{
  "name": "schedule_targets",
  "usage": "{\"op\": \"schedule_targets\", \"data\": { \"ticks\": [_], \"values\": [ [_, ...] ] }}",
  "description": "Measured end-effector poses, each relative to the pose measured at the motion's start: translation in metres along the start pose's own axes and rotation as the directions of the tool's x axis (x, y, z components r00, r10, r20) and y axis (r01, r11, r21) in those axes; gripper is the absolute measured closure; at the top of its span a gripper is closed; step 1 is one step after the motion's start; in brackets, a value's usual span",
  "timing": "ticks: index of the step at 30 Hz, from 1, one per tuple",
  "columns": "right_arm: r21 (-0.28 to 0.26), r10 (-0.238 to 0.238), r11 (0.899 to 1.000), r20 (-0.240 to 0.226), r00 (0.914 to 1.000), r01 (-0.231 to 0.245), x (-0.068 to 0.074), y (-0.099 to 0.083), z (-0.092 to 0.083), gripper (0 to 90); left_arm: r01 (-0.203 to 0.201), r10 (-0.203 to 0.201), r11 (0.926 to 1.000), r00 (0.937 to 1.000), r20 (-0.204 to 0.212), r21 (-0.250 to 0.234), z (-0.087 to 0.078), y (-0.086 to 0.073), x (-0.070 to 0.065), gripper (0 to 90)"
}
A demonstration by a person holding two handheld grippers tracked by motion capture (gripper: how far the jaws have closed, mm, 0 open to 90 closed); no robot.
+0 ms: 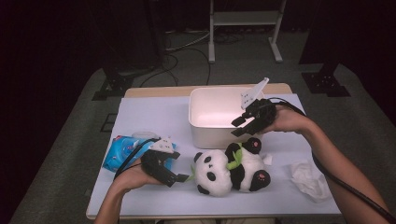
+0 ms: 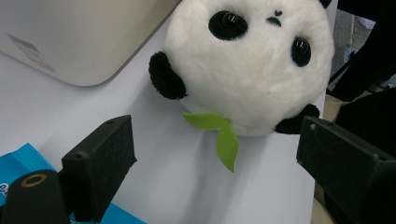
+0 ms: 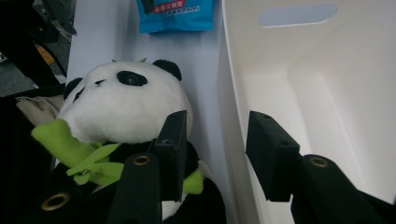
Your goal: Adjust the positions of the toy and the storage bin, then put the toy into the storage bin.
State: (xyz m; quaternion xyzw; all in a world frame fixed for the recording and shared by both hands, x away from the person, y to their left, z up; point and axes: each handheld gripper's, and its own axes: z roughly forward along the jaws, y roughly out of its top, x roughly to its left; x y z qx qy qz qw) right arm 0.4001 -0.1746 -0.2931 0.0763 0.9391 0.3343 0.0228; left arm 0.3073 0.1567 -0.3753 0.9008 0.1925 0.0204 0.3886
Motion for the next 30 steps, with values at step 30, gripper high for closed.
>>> {"op": "schedule_targets", "data": {
  "ticks": [30],
  "values": [
    [0.000,-0.053,0.999,-0.114,0.9921,0.054,0.046,-0.010,0.012,47.9,0.013,-0.013,0.9999,0.9999,0.003,0.004,0.001,-0.005,-0.003,10.7]
  ]
}}
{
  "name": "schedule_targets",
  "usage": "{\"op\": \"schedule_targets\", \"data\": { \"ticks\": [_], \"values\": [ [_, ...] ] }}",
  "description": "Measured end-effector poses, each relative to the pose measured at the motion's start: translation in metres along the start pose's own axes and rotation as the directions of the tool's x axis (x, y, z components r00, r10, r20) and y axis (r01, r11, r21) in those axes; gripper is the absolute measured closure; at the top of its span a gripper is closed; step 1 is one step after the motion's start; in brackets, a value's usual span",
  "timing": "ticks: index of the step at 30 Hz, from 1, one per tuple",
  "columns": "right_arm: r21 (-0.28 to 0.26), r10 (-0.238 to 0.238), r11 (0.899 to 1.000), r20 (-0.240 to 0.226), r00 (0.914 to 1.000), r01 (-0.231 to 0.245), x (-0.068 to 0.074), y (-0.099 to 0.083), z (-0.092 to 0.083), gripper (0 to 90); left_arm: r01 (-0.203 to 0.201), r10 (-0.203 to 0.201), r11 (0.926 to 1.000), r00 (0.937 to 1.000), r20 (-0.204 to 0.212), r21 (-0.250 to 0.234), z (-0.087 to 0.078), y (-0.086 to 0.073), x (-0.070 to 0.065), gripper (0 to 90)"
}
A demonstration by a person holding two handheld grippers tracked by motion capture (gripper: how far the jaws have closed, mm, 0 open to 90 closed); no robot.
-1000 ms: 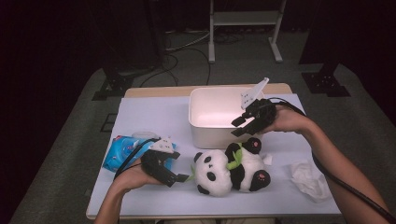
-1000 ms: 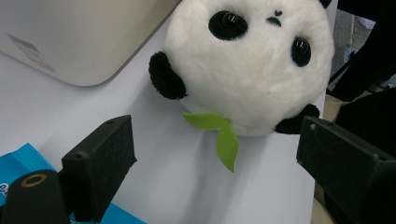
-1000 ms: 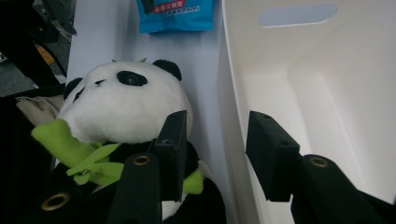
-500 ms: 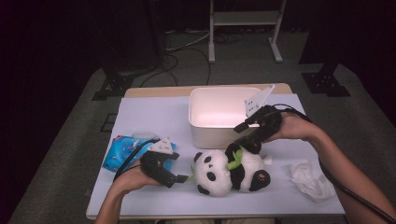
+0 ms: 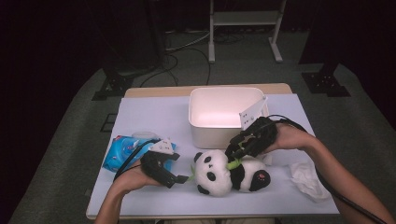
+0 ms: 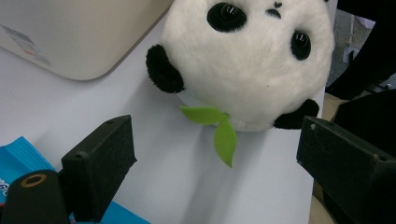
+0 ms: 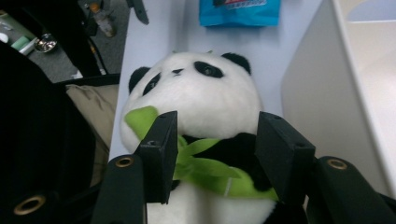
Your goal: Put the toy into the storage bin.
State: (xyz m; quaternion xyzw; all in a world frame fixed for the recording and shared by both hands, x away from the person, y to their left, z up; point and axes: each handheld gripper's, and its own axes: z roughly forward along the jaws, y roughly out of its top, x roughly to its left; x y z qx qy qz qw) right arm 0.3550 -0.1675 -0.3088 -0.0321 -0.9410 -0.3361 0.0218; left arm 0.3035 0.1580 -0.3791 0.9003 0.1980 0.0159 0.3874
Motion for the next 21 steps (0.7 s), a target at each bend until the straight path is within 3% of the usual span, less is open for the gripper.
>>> {"op": "schedule_targets", "data": {
  "ticks": [11,21],
  "values": [
    [0.035,-0.036,0.999,-0.027,0.9990,0.036,0.018,-0.003,0.011,46.4,-0.011,0.011,0.9999,0.9999,0.008,0.006,0.004,0.003,-0.002,10.7],
    [0.055,-0.053,0.997,-0.060,0.9968,0.056,0.023,-0.003,0.021,46.9,-0.005,0.005,1.0000,0.9999,0.012,0.008,0.006,0.000,-0.002,10.7]
  ]
}}
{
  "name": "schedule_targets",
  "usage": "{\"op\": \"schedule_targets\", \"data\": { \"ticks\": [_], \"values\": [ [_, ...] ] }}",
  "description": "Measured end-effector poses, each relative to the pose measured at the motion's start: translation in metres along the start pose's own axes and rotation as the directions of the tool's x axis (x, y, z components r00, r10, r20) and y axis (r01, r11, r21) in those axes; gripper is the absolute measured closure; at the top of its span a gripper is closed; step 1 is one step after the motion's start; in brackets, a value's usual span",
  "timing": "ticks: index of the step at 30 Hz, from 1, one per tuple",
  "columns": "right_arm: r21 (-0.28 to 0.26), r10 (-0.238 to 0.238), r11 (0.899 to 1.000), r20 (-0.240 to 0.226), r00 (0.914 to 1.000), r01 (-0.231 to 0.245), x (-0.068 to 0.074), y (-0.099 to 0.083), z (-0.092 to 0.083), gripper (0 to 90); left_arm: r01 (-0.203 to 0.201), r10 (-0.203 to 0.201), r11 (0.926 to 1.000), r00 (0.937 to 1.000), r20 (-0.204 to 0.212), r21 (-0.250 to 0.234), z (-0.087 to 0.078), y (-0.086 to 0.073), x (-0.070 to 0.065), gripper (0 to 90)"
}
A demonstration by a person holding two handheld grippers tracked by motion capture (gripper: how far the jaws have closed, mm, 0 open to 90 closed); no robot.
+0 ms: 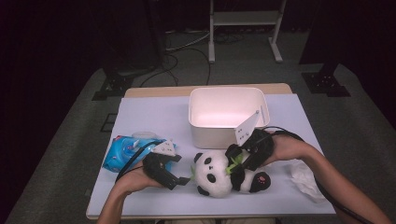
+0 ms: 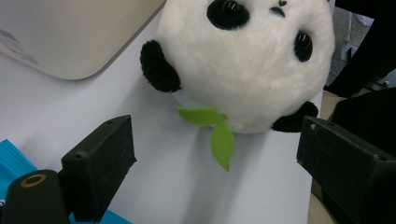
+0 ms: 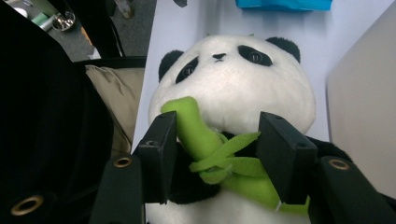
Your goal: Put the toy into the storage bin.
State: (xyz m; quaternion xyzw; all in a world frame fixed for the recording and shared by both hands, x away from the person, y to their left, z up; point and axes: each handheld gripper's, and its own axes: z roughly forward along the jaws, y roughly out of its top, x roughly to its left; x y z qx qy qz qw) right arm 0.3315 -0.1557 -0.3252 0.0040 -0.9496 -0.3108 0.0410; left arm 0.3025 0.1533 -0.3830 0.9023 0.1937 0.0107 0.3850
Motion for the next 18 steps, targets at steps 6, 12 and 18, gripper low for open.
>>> {"op": "schedule_targets", "data": {
  "ticks": [6,12,18],
  "values": [
    [0.001,-0.008,1.000,-0.004,1.0000,0.008,0.003,-0.001,-0.003,44.5,-0.003,0.003,1.0000,1.0000,0.001,-0.001,-0.001,0.001,0.000,10.7],
    [0.028,-0.017,0.999,0.002,0.9999,0.017,0.003,-0.001,0.001,46.2,-0.006,0.006,1.0000,1.0000,0.000,-0.003,-0.001,0.002,-0.001,10.7],
    [0.036,-0.004,0.999,0.024,0.9997,0.003,-0.002,-0.002,0.007,53.4,-0.004,0.004,1.0000,1.0000,0.001,-0.002,0.001,0.002,0.000,10.7]
  ]
}}
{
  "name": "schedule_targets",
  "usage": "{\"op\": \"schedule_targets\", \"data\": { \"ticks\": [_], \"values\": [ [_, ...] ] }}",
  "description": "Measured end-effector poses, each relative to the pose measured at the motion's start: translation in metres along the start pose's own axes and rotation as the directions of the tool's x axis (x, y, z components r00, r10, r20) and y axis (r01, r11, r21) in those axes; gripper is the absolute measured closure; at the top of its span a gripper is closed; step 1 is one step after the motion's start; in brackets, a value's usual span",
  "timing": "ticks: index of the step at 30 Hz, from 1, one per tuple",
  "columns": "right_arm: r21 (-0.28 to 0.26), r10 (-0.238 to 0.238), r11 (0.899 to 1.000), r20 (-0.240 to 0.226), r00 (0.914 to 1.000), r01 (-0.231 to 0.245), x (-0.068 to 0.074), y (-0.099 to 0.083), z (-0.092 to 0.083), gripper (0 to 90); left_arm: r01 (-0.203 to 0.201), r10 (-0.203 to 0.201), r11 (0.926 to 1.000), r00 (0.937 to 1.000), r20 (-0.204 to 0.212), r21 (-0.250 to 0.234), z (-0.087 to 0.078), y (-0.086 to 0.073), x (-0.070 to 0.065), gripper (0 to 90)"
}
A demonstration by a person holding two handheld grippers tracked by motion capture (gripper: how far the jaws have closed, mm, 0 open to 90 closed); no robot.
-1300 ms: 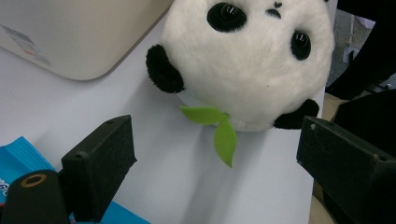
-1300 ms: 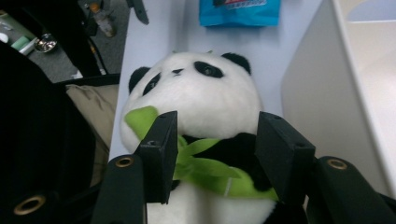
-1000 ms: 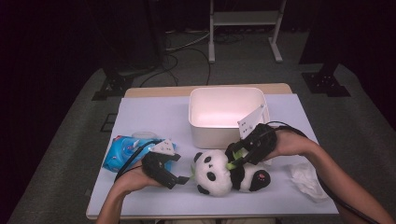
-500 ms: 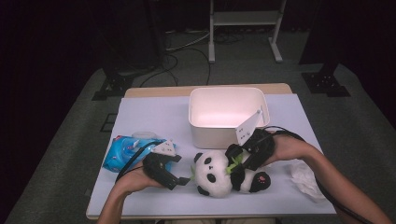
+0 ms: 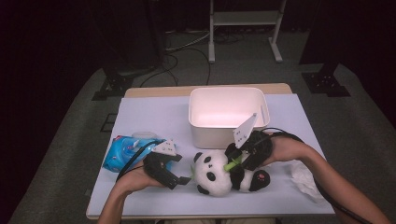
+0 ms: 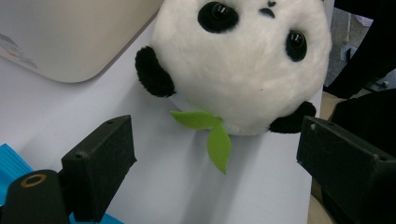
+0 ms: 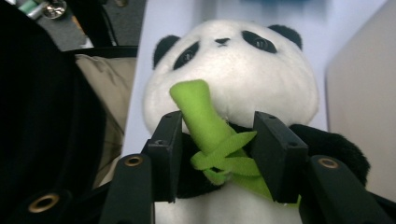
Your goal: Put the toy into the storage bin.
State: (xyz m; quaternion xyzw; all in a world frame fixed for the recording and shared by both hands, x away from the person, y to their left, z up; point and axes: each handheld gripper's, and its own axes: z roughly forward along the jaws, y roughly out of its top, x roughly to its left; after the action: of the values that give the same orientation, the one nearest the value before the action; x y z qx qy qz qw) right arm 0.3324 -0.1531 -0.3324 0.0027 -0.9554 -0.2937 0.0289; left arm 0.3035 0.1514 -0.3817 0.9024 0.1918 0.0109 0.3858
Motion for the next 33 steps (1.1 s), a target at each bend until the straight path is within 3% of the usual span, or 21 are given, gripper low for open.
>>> {"op": "schedule_targets", "data": {
  "ticks": [19,23,33],
  "values": [
    [-0.021,0.033,0.999,0.012,0.9994,-0.032,-0.009,-0.002,0.006,68.9,0.018,-0.018,0.9998,0.9998,-0.010,-0.007,-0.002,-0.007,0.002,10.7],
    [-0.025,0.030,0.999,0.039,0.9988,-0.029,-0.011,-0.002,0.007,71.0,0.020,-0.020,0.9998,0.9997,-0.011,-0.009,-0.003,-0.007,0.003,10.7],
    [-0.050,0.041,0.998,0.043,0.9982,-0.039,-0.015,-0.003,0.006,73.7,0.021,-0.021,0.9998,0.9997,-0.011,-0.009,-0.002,-0.008,0.004,10.7]
  ]
}}
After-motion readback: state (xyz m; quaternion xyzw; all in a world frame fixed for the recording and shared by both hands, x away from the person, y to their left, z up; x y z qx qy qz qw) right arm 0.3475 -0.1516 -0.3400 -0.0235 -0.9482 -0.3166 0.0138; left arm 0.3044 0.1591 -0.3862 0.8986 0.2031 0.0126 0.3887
